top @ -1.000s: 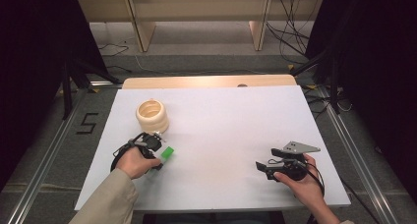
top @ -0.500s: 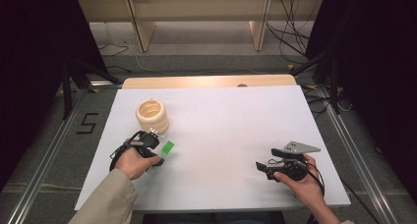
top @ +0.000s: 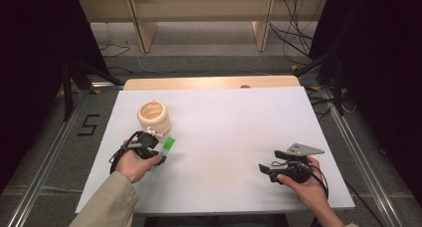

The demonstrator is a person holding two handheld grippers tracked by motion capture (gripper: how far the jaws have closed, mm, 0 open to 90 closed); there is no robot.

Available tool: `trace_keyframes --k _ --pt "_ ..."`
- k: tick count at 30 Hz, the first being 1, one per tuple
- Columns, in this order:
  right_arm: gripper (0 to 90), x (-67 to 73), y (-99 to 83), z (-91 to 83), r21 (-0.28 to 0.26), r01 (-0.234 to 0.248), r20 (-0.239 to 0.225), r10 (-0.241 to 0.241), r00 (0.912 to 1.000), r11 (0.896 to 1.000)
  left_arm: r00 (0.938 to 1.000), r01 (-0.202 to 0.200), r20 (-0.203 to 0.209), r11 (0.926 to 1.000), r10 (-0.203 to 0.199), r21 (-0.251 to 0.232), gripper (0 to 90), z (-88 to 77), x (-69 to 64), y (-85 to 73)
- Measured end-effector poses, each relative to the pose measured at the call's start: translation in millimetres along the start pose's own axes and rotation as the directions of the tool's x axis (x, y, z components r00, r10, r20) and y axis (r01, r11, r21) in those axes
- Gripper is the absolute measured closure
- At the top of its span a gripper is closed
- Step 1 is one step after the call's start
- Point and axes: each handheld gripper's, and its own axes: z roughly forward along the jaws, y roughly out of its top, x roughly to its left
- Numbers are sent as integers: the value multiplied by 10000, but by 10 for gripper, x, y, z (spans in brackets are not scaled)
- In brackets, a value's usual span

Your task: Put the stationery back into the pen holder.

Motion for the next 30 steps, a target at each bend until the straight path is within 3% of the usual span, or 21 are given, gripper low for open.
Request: trace_keyframes --k 7,17,30 --pt "167 1 0 -1 -3 3 0 -3 10000 10000 9998 189 52 9985 -187 -518 662 -20 6 -7" --pt "167 1 0 -1 -6 1 2 -1 10000 10000 9998 115 -155 9946 -132 -1030 662 -46 37 -22" --pt "167 2 0 -1 -15 11 -8 -11 10000 10000 9988 329 -282 9807 -390 -1927 663 -103 66 -28"
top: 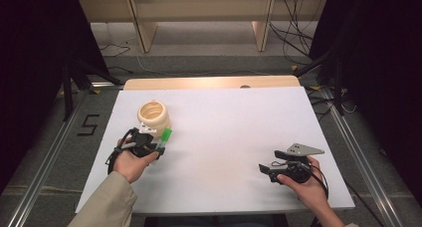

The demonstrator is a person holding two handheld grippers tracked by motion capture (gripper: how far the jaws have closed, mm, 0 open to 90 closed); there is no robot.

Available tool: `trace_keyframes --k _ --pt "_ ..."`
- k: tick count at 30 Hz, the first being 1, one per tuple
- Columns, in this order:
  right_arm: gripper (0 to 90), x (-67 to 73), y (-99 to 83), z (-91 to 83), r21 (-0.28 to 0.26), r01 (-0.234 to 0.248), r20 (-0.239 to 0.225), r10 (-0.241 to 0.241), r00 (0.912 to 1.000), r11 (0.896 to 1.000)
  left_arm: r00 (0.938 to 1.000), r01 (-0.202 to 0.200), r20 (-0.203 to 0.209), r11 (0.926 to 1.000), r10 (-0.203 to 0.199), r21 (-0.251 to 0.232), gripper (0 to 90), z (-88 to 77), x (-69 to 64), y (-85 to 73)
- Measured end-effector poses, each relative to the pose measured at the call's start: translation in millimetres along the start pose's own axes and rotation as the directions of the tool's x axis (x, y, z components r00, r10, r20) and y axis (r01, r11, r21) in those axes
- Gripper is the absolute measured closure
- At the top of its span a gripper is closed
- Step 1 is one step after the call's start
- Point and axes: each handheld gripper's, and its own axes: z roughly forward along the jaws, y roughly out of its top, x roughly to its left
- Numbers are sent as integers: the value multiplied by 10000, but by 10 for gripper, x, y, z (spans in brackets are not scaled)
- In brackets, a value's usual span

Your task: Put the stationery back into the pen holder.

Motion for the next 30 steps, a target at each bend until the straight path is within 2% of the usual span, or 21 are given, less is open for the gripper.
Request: trace_keyframes --k 15,21,30 --pt "167 1 0 2 8 1 -3 -1 10000 10000 9996 208 -168 9967 -222 -790 663 -61 47 13" --pt "167 2 0 3 4 1 -2 -1 10000 10000 9991 352 -187 9949 -371 -950 663 -78 72 16" --pt "167 3 0 3 23 -5 -3 5 10000 10000 9987 363 -307 9909 -406 -1297 662 -93 92 22"
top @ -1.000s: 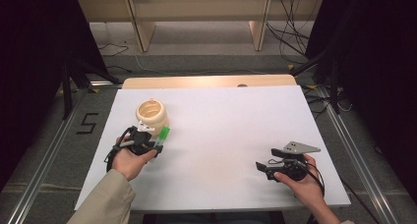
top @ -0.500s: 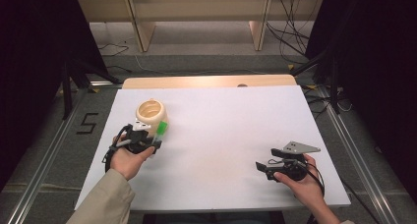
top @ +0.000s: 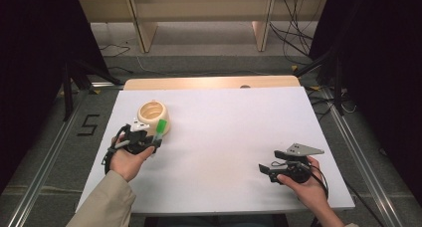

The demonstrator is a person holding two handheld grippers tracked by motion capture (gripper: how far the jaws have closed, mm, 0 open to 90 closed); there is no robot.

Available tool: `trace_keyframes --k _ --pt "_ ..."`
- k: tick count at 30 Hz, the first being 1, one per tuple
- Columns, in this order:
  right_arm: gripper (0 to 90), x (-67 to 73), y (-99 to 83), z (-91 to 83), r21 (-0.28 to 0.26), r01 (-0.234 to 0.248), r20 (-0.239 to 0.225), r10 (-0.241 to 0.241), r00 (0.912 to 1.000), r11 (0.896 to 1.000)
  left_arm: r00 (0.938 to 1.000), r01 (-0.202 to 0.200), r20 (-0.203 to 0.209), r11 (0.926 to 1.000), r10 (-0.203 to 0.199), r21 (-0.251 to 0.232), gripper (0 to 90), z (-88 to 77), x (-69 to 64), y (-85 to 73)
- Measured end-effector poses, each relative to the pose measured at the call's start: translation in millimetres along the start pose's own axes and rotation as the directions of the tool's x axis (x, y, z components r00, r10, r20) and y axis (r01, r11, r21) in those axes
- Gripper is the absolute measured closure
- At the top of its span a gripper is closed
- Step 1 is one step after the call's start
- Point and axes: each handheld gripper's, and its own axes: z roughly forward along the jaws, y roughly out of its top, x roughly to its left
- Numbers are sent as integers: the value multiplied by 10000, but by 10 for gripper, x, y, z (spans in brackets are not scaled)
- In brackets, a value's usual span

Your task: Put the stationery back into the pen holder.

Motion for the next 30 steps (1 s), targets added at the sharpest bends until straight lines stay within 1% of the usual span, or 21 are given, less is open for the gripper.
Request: trace_keyframes --k 5,14,16,17,18,21,23,30 --pt "167 0 0 0 -1 -2 -3 2 10000 10000 10000 -34 -79 9998 32 -221 662 -12 16 9" --pt "167 1 0 2 -3 -9 1 9 10000 10000 9998 50 -196 9981 -63 -620 663 -42 28 47" --pt "167 1 -1 4 -13 -8 -5 8 10000 10000 9997 110 -211 9973 -126 -722 662 -48 32 62" --pt "167 1 -1 5 -10 -7 -7 7 10000 10000 9997 55 -232 9972 -73 -745 663 -54 38 71" --pt "167 2 -1 5 -10 -7 -8 7 10000 10000 9996 105 -253 9965 -126 -829 663 -55 36 79" --pt "167 1 -1 6 -15 -15 -4 15 10000 10000 9995 43 -311 9955 -73 -952 662 -60 41 110" --pt "167 0 -2 8 -15 -10 -1 10 10000 10000 9993 86 -347 9943 -124 -1067 663 -56 39 131" --pt "167 -2 -2 8 -1 -18 2 18 10000 10000 9991 31 -422 9922 -84 -1245 662 -66 59 197"
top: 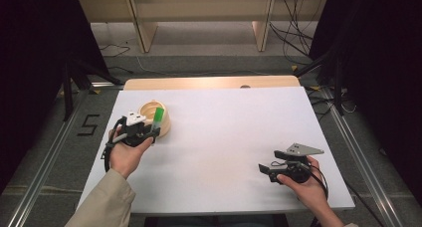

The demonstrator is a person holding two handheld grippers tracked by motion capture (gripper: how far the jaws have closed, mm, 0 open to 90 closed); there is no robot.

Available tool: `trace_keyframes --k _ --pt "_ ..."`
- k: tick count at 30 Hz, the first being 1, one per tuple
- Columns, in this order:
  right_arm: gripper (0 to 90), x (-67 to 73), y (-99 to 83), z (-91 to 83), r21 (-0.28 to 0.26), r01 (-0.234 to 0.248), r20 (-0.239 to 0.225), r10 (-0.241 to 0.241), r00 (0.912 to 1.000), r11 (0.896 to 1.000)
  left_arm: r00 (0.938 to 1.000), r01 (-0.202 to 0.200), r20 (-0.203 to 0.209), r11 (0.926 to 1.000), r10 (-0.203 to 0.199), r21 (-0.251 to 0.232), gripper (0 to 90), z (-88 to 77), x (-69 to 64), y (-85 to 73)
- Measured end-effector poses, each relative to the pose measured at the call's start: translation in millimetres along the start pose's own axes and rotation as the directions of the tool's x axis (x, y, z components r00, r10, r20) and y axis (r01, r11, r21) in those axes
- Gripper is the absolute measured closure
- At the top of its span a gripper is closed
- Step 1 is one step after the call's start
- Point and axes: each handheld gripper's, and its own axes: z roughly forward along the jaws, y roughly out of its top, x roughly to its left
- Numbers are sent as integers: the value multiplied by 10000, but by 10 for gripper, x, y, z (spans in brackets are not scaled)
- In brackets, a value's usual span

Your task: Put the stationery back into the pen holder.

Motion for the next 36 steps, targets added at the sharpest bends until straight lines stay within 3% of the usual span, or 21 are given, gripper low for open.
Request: trace_keyframes --k 17,36 --pt "167 -1 -1 3 13 -18 1 18 10000 10000 9996 191 -187 9984 -201 -523 662 28 68 209" --pt "167 0 0 1 1 7 -7 -7 10000 10000 9981 191 -560 9944 -250 -1038 662 79 187 272"
